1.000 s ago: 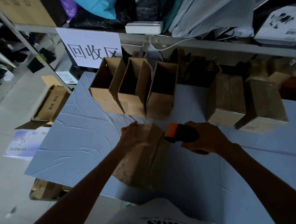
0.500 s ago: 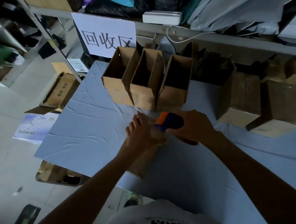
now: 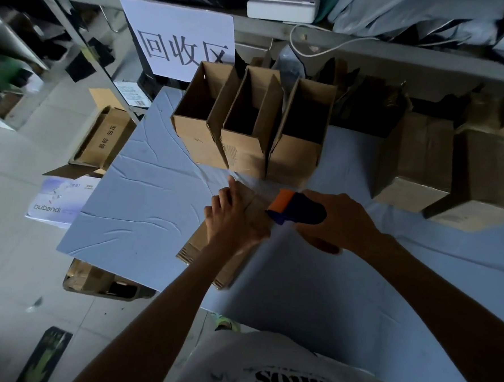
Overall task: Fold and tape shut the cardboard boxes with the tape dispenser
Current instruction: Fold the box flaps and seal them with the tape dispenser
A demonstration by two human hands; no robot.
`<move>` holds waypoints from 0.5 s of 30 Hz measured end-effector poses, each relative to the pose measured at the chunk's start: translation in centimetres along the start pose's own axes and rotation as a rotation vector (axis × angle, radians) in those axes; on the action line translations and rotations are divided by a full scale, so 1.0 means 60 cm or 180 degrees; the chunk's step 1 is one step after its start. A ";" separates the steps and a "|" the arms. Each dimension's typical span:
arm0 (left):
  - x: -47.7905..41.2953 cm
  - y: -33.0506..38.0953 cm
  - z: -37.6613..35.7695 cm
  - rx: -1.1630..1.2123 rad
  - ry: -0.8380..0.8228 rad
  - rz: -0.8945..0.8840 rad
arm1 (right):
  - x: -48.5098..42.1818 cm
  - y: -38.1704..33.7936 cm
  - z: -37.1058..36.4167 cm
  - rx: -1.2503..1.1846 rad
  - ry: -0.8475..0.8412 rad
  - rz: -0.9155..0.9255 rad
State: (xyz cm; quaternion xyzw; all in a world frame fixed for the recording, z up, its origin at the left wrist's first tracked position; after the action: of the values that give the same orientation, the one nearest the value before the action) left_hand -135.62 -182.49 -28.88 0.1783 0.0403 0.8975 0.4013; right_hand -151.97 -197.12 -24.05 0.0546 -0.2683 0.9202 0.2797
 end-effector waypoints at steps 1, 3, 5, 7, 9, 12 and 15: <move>-0.002 0.000 0.000 0.0000 0.0015 0.0002 | 0.003 0.005 -0.001 0.0011 0.0002 -0.0021; -0.004 0.000 0.000 0.0016 0.0012 0.0021 | 0.012 0.016 -0.001 -0.0043 -0.0011 -0.0047; -0.004 0.002 -0.002 0.0025 0.0039 0.0025 | 0.026 0.025 0.000 -0.0171 -0.0013 -0.0050; -0.004 0.001 -0.003 0.0050 0.0068 0.0031 | 0.039 0.029 -0.001 -0.0209 -0.0002 -0.0083; -0.008 -0.005 -0.002 0.0084 0.0054 0.0040 | 0.048 0.035 -0.003 -0.0160 0.0004 -0.0117; -0.013 -0.008 0.001 0.0140 0.0040 0.0049 | 0.067 0.059 0.002 -0.0080 -0.0014 -0.0258; -0.008 -0.005 -0.005 0.0100 0.0150 0.0029 | 0.079 0.066 0.002 0.0190 -0.0063 -0.0412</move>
State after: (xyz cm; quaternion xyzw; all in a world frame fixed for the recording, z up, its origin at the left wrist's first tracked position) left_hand -135.24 -182.63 -29.36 0.1635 0.0630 0.9025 0.3933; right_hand -158.12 -197.62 -24.59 0.0892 -0.2394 0.9072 0.3342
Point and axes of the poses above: each hand's wrist, its own x-axis away from the middle knuckle, its own z-axis out of the back of the hand, y = z × x, the point moved 1 cm from there along -x, towards the middle knuckle, and after that the axes turned 5 degrees about -y, right-handed, at the moved point
